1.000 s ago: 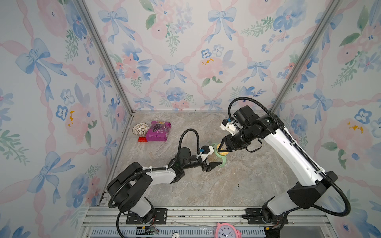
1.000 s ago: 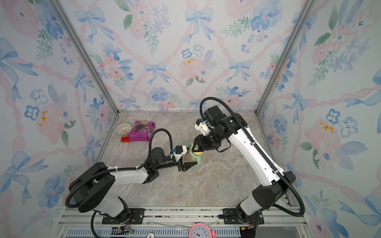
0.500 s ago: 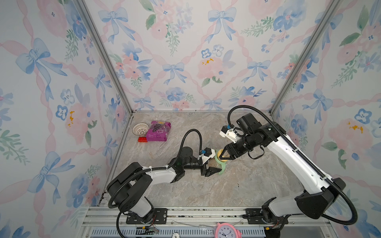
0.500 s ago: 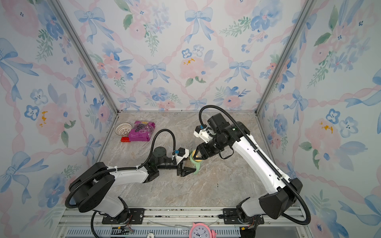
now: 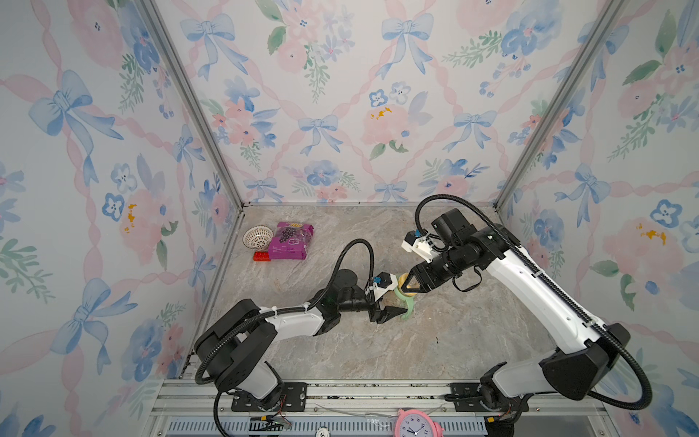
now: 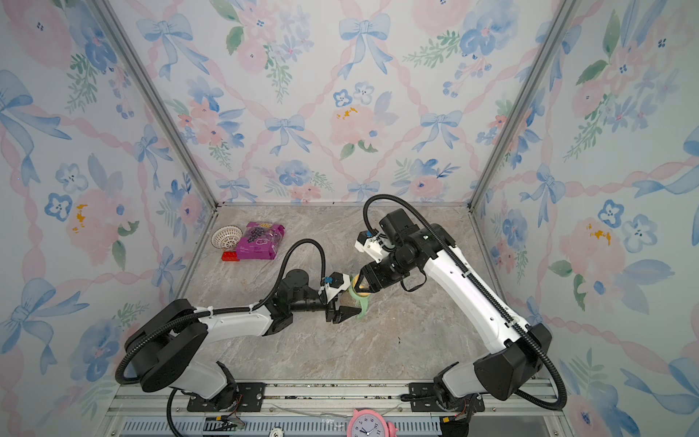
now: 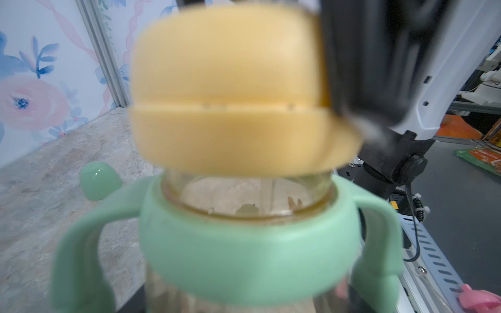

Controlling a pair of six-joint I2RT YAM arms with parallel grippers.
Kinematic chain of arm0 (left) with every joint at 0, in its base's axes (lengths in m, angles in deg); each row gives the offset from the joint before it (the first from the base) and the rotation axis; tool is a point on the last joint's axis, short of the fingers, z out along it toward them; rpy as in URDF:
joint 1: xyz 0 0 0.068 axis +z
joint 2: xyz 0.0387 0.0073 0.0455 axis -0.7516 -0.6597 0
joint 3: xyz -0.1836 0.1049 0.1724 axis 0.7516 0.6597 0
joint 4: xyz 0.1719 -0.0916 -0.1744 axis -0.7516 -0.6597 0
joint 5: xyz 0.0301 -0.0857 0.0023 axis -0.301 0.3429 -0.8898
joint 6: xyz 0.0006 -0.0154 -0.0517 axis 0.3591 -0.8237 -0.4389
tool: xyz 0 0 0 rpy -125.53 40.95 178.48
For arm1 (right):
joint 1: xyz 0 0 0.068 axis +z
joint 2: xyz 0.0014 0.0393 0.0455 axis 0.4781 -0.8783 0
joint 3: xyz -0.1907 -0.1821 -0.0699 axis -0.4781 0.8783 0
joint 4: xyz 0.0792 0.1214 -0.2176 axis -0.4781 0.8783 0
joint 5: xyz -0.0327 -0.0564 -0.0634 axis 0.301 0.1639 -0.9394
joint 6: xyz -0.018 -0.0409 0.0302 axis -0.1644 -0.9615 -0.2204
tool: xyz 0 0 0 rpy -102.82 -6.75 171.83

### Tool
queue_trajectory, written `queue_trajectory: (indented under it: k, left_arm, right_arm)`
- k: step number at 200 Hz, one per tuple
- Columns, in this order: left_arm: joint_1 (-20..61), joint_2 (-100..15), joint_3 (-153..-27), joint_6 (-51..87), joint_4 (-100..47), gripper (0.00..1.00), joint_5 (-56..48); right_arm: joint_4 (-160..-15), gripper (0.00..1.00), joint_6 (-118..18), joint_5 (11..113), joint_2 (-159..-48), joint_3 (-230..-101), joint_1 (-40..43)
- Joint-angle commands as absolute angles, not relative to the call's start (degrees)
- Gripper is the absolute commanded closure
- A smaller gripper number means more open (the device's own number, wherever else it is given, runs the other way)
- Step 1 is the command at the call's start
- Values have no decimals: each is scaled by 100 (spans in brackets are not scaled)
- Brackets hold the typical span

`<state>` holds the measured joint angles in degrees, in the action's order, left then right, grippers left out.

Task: Assemble the baby bottles
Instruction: Screw the nipple onto the baby bottle.

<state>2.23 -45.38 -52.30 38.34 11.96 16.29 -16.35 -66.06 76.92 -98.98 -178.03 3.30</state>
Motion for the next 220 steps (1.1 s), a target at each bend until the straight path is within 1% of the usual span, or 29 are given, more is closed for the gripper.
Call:
queue_trajectory:
  k: [1,25,37,78,123,130,142,152,164,173,183,220]
  left_arm:
    - [139,-4097,-5569,4169,2477,100,872]
    - [-4,-4062,-5499,4486,2607,100,602]
    - [-23,-4062,-5471,4460,2739,100,535]
    - [-115,-4004,-5425,4595,2923,100,330]
    - [-214,-4078,-5417,4612,3023,100,32]
    - [-218,-4085,-5417,4615,3029,100,30]
    - [-224,-4097,-5401,4613,3025,100,66]
    - [-223,-4105,-5360,4576,3021,100,81]
    - [-226,-4137,-5297,4541,3022,100,109]
    - [-221,-4167,-5236,4488,3026,100,130]
    - [-229,-4214,-5141,4472,3027,100,140]
    - [-229,-4377,-4887,4315,3054,100,128]
  right_arm:
    - [-1229,63,-6183,7723,-10180,-17658,389]
    - [-1460,62,-5699,7776,-10280,-17529,309]
    - [-1603,64,-5445,7850,-10323,-17449,277]
    - [-1999,64,-4579,7946,-10389,-17260,260]
    - [-2753,60,-3258,8124,-10275,-16865,272]
    - [-2831,58,-3054,8100,-10235,-16837,272]
    - [-2886,57,-2738,8096,-10173,-16849,281]
    - [-2900,51,-2571,8059,-10106,-16915,289]
    - [-2937,49,-2416,8057,-9991,-17000,289]
    - [-2884,45,-2372,8064,-9921,-17112,299]
    - [-2803,42,-2382,8053,-9850,-17243,298]
    - [-2331,25,-2592,7891,-9530,-17638,289]
